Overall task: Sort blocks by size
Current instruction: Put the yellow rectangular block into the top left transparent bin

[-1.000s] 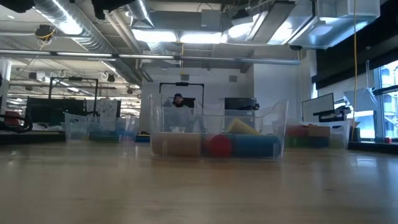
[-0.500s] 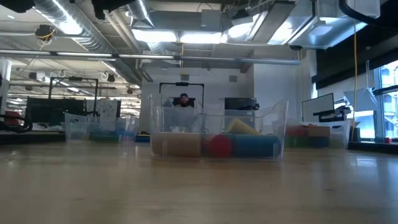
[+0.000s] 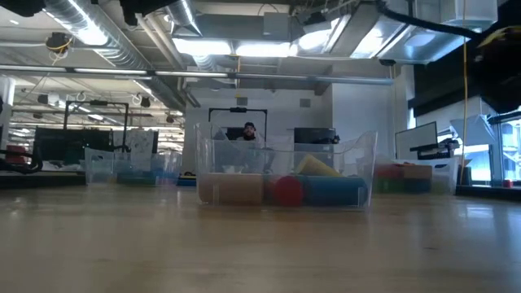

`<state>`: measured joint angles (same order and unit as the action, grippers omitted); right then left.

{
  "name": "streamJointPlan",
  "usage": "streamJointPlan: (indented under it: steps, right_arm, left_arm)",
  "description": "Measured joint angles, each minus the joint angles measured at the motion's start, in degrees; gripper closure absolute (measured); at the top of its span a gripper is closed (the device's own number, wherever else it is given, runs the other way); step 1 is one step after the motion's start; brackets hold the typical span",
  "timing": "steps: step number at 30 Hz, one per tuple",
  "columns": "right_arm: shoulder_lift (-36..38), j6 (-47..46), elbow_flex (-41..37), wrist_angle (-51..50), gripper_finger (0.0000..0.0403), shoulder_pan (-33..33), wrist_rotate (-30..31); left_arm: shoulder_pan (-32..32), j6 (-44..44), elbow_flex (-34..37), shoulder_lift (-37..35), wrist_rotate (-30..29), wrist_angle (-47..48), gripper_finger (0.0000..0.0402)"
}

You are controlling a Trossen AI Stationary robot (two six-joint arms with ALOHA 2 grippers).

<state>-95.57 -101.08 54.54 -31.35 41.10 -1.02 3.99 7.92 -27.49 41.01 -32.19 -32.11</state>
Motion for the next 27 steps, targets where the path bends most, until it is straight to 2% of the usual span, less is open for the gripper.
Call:
streamJointPlan:
  steps: [9, 21, 27]
  right_arm:
    - [0.59, 9.82, 1.78, -1.49, 0.0286, -4.7, 0.83]
    - [0.72, 24.62, 7.55, -3.0, 0.0286, -11.17, 7.51]
    - [0.72, 34.01, 9.49, -2.42, 0.0286, -14.75, 12.72]
  left_arm:
    - [0.0, 0.52, 0.0, 0.02, -0.01, 0.12, 0.0192]
    - [-0.01, 0.68, 0.0, 0.02, -0.01, 0.24, 0.0192]
    - [0.0, 0.66, 0.0, 0.02, -0.01, 0.23, 0.0192]
